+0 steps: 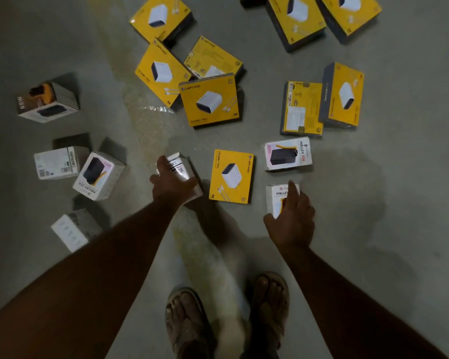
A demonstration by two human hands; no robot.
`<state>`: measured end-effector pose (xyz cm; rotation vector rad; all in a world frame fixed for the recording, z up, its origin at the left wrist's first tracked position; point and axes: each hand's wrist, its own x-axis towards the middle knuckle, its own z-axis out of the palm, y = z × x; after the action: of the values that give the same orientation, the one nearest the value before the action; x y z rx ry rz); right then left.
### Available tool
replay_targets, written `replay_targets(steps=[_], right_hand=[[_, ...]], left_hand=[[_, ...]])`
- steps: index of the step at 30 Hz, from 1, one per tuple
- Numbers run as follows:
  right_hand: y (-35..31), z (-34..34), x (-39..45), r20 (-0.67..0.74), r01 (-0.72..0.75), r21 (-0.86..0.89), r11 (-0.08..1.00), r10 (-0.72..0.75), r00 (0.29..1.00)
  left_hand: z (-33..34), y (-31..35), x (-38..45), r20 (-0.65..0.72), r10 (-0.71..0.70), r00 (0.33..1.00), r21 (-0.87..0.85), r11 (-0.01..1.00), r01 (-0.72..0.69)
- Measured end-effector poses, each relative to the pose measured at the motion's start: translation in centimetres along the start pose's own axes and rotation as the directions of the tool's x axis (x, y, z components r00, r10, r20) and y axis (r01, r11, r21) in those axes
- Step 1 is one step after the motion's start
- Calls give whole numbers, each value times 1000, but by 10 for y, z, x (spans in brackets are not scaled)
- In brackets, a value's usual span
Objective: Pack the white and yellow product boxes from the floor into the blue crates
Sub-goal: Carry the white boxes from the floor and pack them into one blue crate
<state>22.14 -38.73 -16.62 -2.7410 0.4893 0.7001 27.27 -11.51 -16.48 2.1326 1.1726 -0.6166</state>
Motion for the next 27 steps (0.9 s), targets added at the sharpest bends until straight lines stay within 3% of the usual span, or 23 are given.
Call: replay_targets(steps=[3,6,9,11,14,17,20,24,27], right_hand=[[-13,-20,-28,-17,-16,263,965,21,1000],[-32,-50,-76,19,-4,558,830,-8,1000],[-68,-103,-131,225,-138,811,568,-86,971],[-94,-149,-165,296,-140,834,533,-219,930],[-137,-221,-219,462,-47,752,658,-475,749],[-188,-303,-281,604,73,666,742,-595,530],[-238,-373,-343,683,64,620,782,-577,448],[-289,-418,-435,750,150,583,798,-600,279],[-322,-432,-528,755,207,608,766,-639,146]], left_hand=[[-16,-12,-23,43,45,998,12,999,-46],[-47,-33,-65,129,185,974,-26,983,-184],[-94,-47,-129,163,294,942,-164,949,-268],[-131,-53,-178,177,329,928,-223,931,-288],[-195,-78,-248,192,309,931,-277,928,-251],[-263,-115,-318,193,203,960,-305,942,-138],[-326,-144,-399,144,192,971,-382,916,-124],[-391,-166,-508,-56,66,996,-531,843,-86],[-432,-193,-590,-289,-78,954,-641,756,-133]])
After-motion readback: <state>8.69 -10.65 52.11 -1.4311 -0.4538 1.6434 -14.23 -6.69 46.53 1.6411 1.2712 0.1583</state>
